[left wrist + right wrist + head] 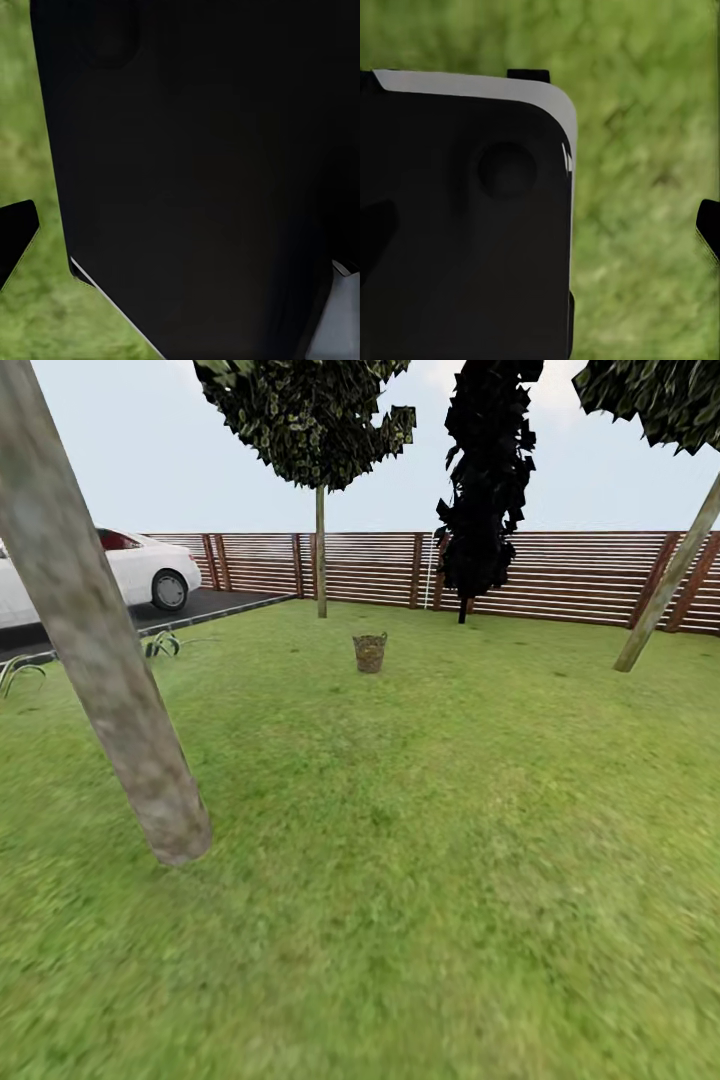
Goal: Take the three Easter eggs out of the wicker basket on the lawn in the garden, then place them on the lawn next to a single tree (choose any tree) so that all three eggs are next to the same tree and none are left in the basket.
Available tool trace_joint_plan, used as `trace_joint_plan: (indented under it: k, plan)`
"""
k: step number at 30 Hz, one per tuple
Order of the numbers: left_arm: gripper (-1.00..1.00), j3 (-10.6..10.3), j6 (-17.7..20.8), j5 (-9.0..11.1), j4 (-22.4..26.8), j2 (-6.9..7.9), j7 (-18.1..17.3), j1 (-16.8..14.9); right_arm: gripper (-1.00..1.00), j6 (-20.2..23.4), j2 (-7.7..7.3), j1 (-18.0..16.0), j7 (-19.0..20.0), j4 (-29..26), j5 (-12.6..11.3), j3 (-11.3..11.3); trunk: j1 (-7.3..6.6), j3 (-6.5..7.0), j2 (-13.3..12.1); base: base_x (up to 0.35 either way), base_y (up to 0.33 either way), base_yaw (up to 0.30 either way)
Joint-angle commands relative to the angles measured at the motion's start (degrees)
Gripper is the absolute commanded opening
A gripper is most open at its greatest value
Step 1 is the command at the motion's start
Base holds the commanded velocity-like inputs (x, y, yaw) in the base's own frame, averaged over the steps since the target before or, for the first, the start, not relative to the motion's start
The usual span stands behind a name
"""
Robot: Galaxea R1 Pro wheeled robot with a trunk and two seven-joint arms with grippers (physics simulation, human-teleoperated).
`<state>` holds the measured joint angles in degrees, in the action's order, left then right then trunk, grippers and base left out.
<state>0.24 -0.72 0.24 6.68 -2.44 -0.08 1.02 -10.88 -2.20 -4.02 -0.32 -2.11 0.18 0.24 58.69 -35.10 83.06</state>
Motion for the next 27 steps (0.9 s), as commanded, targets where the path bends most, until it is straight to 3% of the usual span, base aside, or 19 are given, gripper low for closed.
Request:
trace_joint_plan:
  k: [1, 27]
  plan:
    - [1.00, 0.0, -0.1, 0.0, 0.1, 0.01, 0.0, 0.0, 1.00, -0.2, 0.00, 0.0, 0.0, 0.0, 0.0, 0.0, 0.03, -0.04, 0.0, 0.336, 0.000, 0.000]
    - [1.00, 0.0, -0.1, 0.0, 0.1, -0.02, 0.0, 0.0, 1.00, -0.1, 0.00, 0.0, 0.0, 0.1, 0.0, 0.0, 0.03, -0.04, 0.0, 0.335, 0.000, 0.000]
